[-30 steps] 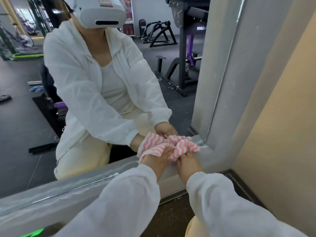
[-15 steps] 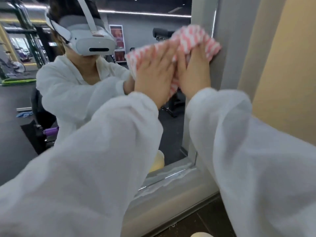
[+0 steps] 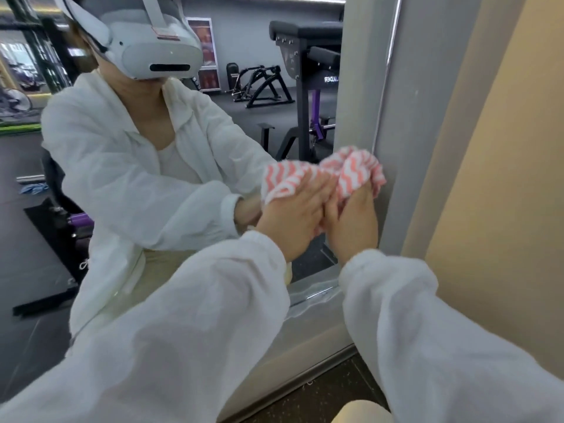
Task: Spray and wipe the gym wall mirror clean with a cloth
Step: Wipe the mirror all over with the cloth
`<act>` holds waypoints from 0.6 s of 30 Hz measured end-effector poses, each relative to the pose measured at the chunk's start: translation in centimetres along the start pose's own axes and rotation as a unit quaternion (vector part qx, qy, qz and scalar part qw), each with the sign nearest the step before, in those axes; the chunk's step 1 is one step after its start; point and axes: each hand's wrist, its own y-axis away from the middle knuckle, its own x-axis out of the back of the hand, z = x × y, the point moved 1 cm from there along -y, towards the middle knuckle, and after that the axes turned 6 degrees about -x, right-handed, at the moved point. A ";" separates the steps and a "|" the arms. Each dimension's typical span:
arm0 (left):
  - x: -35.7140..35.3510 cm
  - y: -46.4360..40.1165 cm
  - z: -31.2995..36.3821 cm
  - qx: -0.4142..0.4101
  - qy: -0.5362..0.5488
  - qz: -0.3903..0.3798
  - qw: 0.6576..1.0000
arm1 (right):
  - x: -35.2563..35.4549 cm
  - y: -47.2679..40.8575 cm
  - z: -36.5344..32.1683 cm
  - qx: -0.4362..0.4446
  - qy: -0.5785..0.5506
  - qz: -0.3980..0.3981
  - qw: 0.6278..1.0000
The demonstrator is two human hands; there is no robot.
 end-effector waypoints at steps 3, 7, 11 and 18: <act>-2.6 1.0 3.7 -0.122 -0.031 -0.123 0.984 | -1.2 3.3 3.3 -0.060 0.008 -0.042 0.997; -4.7 2.2 7.6 -0.168 -0.013 -0.163 0.972 | -3.3 6.3 7.3 -0.189 0.109 -0.134 0.967; -6.8 4.0 10.7 -0.211 -0.027 -0.199 0.957 | -4.5 8.5 10.2 -0.255 0.211 -0.239 0.913; -8.5 8.3 12.4 -0.182 0.057 -0.253 0.948 | -4.9 11.1 9.6 -0.134 0.268 -0.263 0.917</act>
